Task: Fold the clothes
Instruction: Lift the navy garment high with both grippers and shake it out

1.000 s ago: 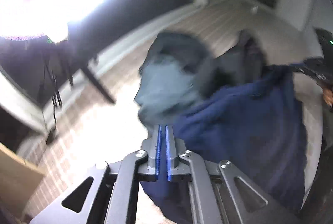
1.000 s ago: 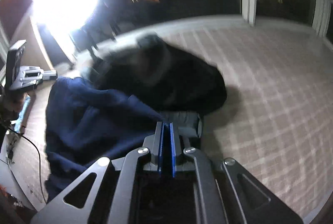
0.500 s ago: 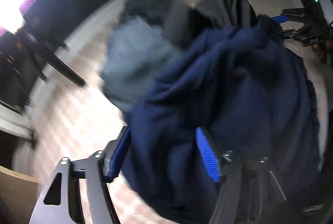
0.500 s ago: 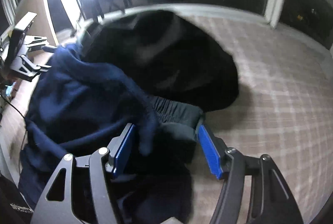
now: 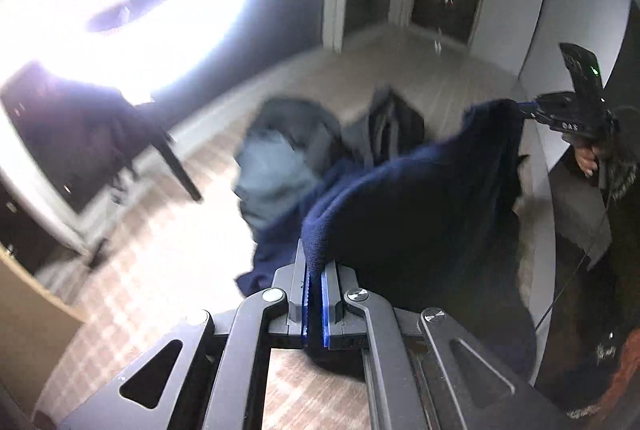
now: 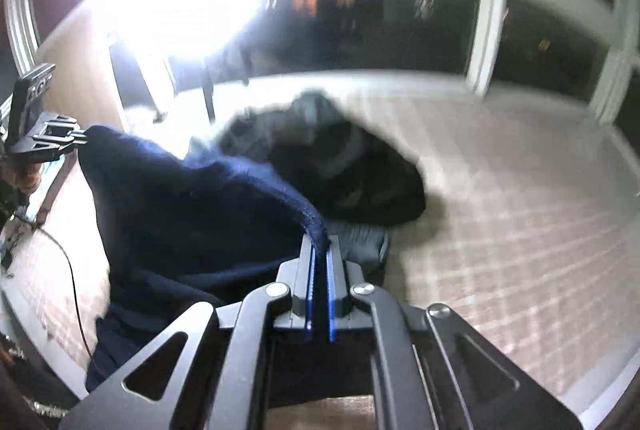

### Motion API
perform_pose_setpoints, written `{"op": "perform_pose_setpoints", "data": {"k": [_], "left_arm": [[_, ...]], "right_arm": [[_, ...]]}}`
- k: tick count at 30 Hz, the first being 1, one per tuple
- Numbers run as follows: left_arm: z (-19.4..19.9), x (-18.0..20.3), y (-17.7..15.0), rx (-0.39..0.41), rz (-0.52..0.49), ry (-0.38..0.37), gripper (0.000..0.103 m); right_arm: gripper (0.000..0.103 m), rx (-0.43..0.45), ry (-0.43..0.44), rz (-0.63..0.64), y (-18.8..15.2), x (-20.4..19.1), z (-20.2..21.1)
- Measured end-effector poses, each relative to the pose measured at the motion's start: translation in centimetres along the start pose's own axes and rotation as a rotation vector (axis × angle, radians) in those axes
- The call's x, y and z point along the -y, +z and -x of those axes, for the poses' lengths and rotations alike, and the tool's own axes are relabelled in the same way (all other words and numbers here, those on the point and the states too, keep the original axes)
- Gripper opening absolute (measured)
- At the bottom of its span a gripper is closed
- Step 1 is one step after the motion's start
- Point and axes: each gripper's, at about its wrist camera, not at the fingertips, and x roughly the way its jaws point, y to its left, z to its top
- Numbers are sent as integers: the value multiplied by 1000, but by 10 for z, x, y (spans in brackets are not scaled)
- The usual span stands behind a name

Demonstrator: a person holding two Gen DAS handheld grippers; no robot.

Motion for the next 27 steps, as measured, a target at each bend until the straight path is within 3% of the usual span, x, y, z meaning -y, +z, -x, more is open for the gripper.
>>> {"op": "perform_pose_setpoints", "data": {"k": [7,13,16,22,27], "left_arm": [[169,-7,3,214,-50,143,3],[351,10,6,395,-123,380,3],[420,29,-5,454,-171,508,3],[522,65,-31,546,-206,659,4],[580,84,-43,593,-224,787,4]], "right_arm": [[4,253,-113,84,63,-85,134],[4,454,-131,167,114,-171,255],[4,534,-111,172,131,-206,307],[4,625,-95,176,147,-255,381],[4,705,-165,245,151,-298,431]]}}
